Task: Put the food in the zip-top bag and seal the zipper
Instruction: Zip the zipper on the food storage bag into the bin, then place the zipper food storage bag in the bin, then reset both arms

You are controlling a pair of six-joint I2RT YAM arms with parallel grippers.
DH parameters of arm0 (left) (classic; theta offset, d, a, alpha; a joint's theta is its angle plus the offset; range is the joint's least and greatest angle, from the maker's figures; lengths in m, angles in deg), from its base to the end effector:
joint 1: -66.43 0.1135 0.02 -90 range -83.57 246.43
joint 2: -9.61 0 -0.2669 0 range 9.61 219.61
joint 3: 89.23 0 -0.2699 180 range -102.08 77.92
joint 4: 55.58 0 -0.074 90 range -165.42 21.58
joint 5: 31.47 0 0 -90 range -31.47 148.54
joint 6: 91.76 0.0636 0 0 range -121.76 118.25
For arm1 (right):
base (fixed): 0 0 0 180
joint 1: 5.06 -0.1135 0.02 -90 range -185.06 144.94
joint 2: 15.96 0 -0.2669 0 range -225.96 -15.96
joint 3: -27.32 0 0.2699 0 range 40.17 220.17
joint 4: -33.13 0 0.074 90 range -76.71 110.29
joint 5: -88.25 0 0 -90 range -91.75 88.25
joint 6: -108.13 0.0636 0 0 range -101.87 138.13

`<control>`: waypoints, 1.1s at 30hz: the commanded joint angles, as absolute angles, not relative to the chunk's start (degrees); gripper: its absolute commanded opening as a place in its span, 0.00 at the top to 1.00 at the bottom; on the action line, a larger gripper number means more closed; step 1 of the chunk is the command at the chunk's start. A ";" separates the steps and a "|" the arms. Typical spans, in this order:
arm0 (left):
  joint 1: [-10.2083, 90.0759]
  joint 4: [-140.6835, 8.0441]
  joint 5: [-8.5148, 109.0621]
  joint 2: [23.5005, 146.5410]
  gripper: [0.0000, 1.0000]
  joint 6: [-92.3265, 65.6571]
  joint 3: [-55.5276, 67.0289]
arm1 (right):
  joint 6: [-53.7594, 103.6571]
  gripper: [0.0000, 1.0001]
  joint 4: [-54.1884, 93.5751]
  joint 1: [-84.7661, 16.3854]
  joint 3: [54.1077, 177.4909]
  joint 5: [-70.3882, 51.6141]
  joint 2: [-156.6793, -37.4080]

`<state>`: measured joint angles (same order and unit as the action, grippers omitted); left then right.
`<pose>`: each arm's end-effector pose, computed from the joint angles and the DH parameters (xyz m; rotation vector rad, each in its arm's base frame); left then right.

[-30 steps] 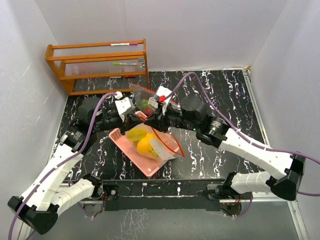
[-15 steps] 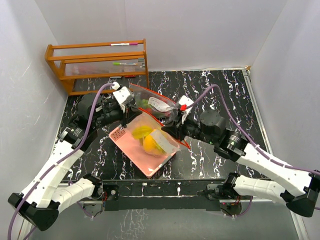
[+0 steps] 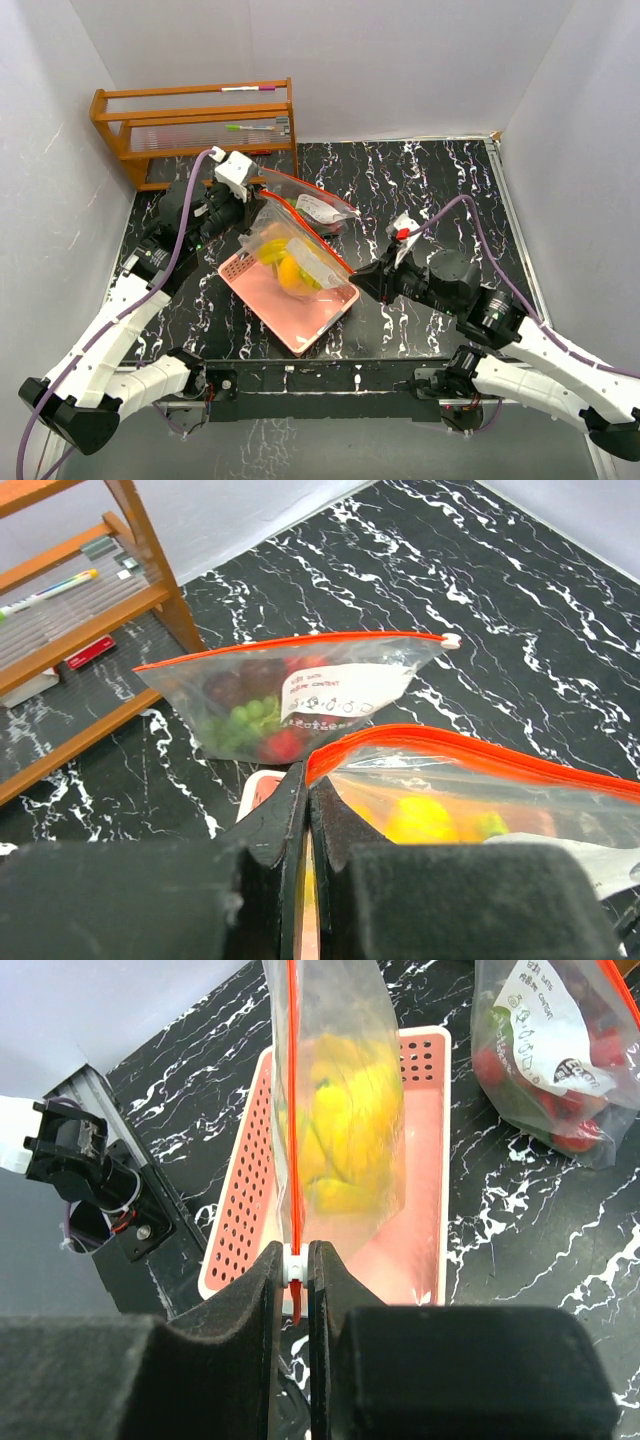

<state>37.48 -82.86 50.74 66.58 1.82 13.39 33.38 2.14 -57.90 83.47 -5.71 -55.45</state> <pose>0.2264 -0.1351 0.4150 0.5768 1.6092 -0.4456 0.1208 0.1666 0.3266 -0.6657 1.7963 0.8875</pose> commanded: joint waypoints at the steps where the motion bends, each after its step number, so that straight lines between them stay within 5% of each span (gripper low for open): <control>1: 38.68 -77.76 59.11 65.88 1.00 1.03 11.21 | 35.79 0.92 -1.90 -57.95 82.80 -5.01 -52.95; 6: 38.66 -77.57 57.42 65.44 1.00 -1.34 12.97 | 36.37 0.88 -2.43 -57.96 83.08 -4.02 -54.68; 9: 38.66 -78.52 56.41 65.23 0.99 -2.26 13.80 | 37.81 0.52 -3.66 -57.95 84.08 -0.72 -57.12; 13: 38.66 -79.38 55.84 63.64 0.75 -3.00 15.62 | 39.45 0.03 -5.68 -57.97 86.30 3.96 -59.39; 15: 38.66 -79.57 57.75 63.17 0.56 -3.50 16.59 | 40.29 0.02 -5.42 -57.96 86.56 5.86 -59.58; 17: 38.73 -79.97 59.33 63.26 0.11 -4.16 17.53 | 41.76 0.01 -5.01 -57.92 86.42 7.51 -59.65; 18: 38.75 -80.47 59.79 63.44 0.03 -4.56 17.62 | 42.69 0.02 -5.01 -57.90 86.40 8.11 -59.84; 33: 39.36 -85.65 61.65 65.81 0.03 -10.80 13.49 | 57.53 0.02 -11.70 -57.95 86.96 23.92 -65.76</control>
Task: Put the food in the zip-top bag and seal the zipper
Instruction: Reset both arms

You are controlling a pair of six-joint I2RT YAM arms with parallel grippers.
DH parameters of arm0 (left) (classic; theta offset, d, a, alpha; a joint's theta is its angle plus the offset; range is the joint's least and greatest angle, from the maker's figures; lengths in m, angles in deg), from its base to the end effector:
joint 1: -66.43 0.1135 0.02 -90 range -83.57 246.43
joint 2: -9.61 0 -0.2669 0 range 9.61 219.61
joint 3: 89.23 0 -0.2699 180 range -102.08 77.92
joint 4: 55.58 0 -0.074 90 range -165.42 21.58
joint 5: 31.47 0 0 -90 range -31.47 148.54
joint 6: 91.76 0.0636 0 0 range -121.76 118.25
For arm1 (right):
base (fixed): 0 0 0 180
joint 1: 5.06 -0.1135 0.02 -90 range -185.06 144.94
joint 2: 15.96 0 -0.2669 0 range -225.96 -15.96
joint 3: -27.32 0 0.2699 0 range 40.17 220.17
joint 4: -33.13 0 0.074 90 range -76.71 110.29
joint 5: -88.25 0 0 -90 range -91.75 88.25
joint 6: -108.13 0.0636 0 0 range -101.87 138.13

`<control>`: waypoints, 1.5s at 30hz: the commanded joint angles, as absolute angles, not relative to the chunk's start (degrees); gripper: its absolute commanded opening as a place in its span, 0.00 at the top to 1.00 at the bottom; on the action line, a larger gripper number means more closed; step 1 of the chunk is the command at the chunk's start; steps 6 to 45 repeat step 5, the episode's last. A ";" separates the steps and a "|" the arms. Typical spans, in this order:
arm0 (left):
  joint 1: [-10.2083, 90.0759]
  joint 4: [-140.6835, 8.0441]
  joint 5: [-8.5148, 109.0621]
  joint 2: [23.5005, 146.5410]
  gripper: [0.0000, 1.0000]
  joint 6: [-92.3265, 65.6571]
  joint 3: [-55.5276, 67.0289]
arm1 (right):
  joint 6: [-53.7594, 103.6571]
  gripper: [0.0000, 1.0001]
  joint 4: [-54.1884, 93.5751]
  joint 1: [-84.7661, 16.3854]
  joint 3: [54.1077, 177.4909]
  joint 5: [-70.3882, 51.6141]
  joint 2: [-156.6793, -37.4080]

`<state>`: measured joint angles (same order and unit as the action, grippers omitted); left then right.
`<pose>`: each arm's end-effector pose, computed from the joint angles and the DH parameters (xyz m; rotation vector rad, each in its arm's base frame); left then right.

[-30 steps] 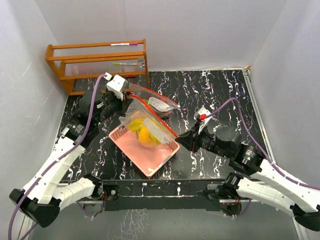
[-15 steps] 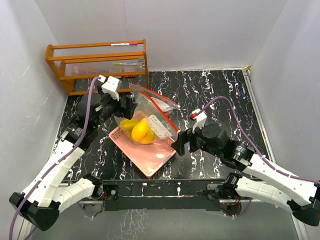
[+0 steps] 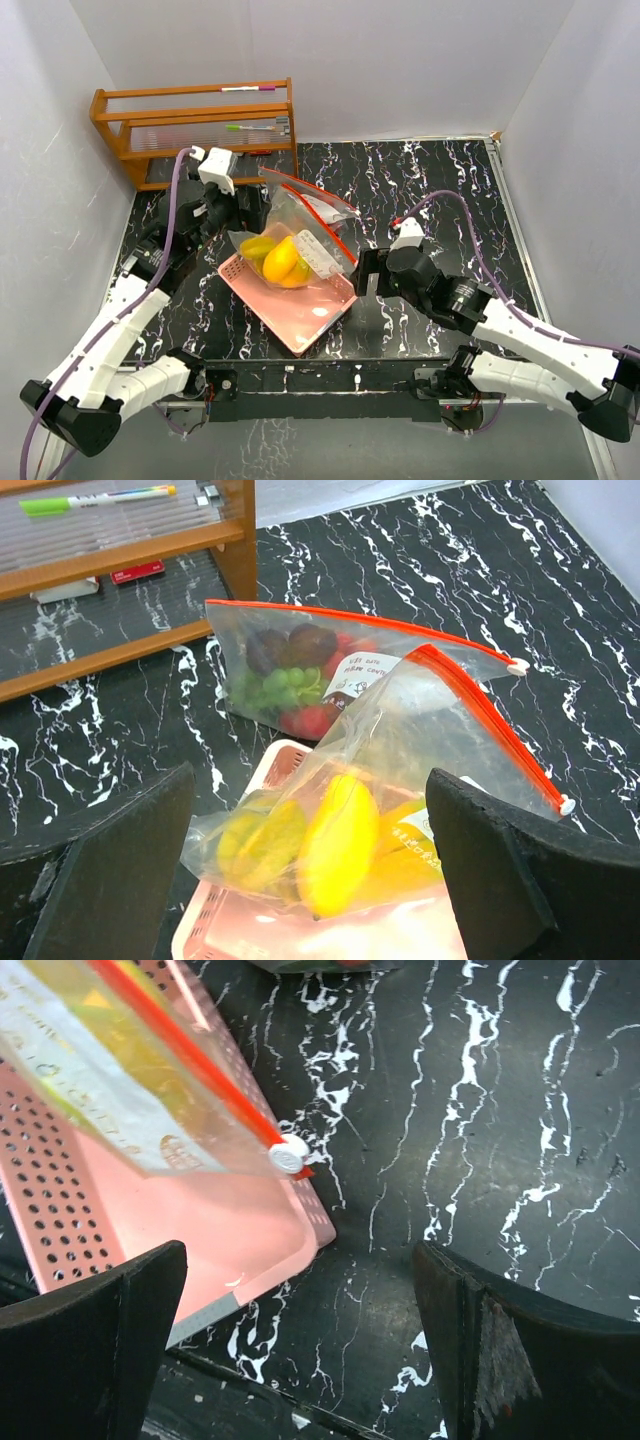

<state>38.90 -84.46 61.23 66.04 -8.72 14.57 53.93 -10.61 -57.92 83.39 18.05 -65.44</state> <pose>0.2339 -0.1185 0.4054 0.2772 1.7243 -0.4020 0.1508 0.1635 0.2665 -0.1382 2.2140 0.4915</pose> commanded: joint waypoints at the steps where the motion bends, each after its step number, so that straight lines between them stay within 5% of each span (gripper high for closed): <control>1: 39.43 -85.46 61.77 65.73 0.03 -10.88 13.72 | 57.51 0.02 -11.90 -57.95 87.00 24.25 -65.79; 45: 39.60 -85.51 61.98 65.82 0.03 -10.86 13.47 | 58.18 0.02 -12.84 -57.96 87.14 25.83 -65.33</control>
